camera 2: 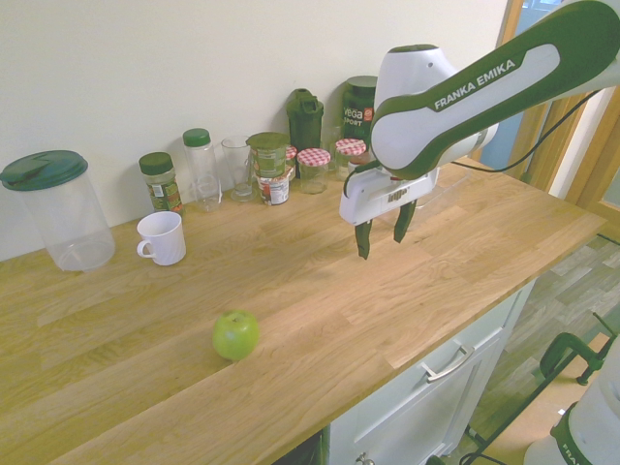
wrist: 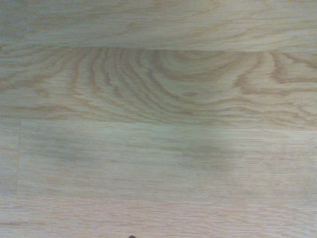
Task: Put the apple into the container
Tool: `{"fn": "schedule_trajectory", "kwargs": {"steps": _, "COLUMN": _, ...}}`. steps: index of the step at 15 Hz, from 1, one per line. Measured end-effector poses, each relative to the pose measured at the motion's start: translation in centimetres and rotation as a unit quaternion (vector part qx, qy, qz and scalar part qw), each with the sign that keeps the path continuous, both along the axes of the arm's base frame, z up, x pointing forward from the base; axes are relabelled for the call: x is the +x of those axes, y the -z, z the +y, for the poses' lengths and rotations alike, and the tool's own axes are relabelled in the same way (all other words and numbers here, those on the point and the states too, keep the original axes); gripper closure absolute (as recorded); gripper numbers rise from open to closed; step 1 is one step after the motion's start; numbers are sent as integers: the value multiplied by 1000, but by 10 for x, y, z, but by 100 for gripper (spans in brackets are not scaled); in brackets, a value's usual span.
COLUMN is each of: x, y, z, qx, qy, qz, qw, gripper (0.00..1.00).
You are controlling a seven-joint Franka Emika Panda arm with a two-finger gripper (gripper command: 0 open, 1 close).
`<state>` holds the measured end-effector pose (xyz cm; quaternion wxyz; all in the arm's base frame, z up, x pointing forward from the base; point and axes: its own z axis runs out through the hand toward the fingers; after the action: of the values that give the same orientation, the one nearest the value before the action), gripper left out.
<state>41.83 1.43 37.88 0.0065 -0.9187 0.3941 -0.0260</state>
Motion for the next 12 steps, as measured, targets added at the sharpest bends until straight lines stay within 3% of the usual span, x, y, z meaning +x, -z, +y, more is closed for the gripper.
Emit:
{"fn": "schedule_trajectory", "kwargs": {"steps": 6, "x": 17, "y": -23, "z": 31, "qx": 12, "qy": -18, "qz": -19, "qw": 1000, "gripper": 0}}
{"fn": "schedule_trajectory", "kwargs": {"steps": 12, "x": 17, "y": -49, "z": 186, "qx": 16, "qy": -122, "qz": -39, "qw": 992, "gripper": 0}}
